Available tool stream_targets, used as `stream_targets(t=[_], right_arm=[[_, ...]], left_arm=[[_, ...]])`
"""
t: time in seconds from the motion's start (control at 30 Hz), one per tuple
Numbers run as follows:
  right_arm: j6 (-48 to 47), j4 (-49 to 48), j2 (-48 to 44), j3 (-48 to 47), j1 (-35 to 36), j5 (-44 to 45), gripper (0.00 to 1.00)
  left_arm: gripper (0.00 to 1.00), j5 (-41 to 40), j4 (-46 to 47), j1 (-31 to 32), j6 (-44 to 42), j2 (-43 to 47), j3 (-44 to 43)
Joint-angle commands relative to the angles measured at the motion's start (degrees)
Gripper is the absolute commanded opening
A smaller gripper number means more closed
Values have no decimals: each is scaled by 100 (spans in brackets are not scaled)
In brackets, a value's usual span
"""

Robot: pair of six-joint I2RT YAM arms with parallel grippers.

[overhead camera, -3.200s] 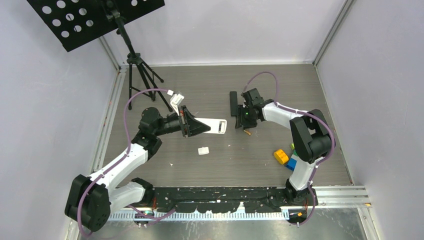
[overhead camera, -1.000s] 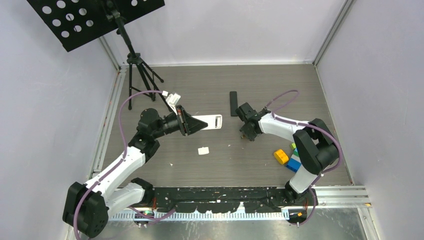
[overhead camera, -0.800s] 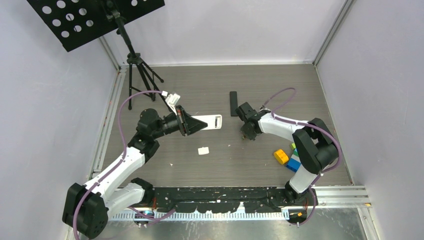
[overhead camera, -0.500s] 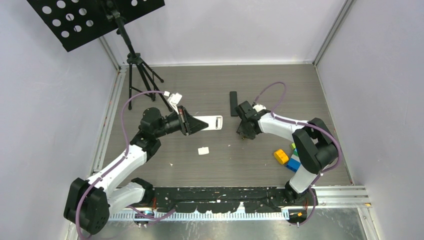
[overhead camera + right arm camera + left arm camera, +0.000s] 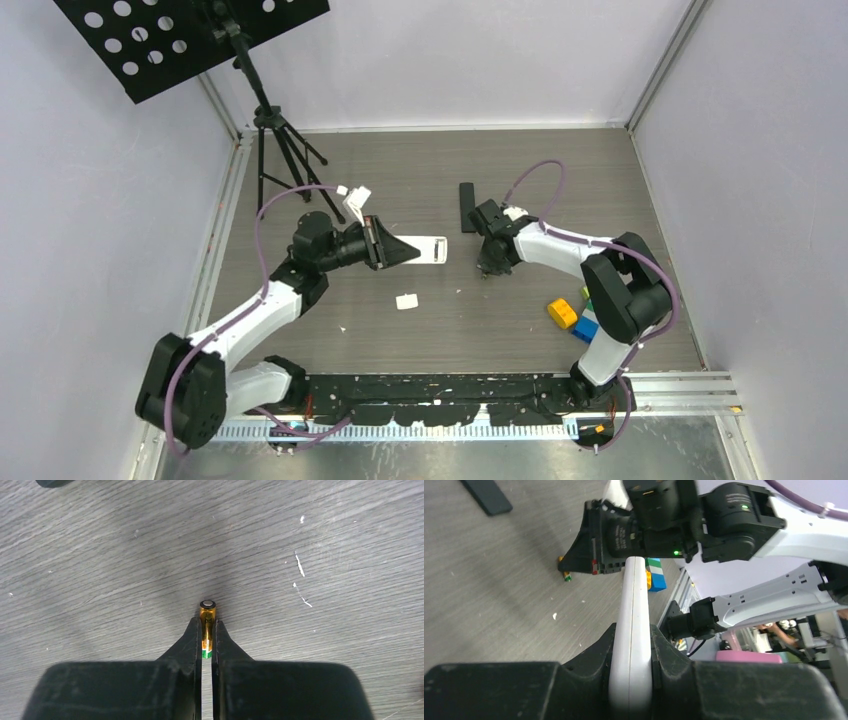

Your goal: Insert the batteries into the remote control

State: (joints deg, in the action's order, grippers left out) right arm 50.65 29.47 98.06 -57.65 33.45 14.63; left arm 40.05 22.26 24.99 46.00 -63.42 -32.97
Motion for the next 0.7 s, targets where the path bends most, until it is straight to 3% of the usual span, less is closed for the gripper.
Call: stream_targets(t=[0.0, 0.13, 0.3, 0.5, 0.67], right_arm=[[-196, -55, -313, 263, 10, -180, 0], [-477, 96, -1111, 210, 13, -367, 0], [-966, -31, -1938, 188, 13, -1248, 0], [-1114, -339, -2341, 166, 30, -2721, 1], [-1140, -110, -2242, 20, 47, -2862, 2]], left_arm=[[0, 206, 118, 6, 723, -581, -303], [0, 378, 175, 57, 1089, -1271, -496], [0, 679, 353, 169, 1208, -2123, -700], [0, 877, 774, 216, 1379, -2743, -864], [0, 874, 1021, 234, 1563, -2835, -860]])
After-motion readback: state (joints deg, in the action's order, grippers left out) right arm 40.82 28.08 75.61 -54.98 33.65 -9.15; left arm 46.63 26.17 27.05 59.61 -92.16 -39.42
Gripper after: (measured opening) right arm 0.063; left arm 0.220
